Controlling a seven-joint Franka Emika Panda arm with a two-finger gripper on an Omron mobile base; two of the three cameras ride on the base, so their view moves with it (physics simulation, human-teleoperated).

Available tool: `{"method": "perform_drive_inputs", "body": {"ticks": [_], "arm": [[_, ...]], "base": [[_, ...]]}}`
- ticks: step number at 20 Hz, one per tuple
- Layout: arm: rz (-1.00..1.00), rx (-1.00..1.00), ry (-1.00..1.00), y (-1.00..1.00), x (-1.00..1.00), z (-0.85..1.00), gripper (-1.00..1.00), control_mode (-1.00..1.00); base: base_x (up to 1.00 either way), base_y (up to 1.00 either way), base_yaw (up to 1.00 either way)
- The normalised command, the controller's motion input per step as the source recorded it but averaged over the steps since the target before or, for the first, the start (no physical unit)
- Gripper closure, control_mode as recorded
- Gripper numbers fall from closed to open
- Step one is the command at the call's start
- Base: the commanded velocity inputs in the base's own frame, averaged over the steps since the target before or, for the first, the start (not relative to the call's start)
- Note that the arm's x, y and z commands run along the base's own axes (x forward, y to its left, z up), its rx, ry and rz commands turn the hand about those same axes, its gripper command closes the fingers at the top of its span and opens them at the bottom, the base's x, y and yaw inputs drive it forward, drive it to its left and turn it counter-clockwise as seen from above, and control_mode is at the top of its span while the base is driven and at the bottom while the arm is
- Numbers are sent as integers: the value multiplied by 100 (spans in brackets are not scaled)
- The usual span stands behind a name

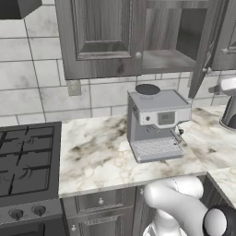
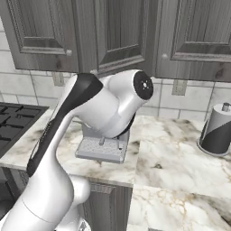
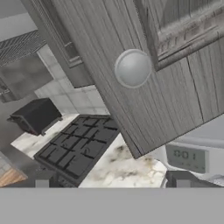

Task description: Open the cabinet, pick the kettle from the cabinet, and place it in the sink.

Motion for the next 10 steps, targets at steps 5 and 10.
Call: {"method": "perform_drive_inputs", "body": {"ticks": [5,10], "arm": [[-10,0,7,15,-52,1,-100,-100],[-11,1,12,50,-23,6,-100,-100]], "base": [[0,0,0],[0,0,0]]}}
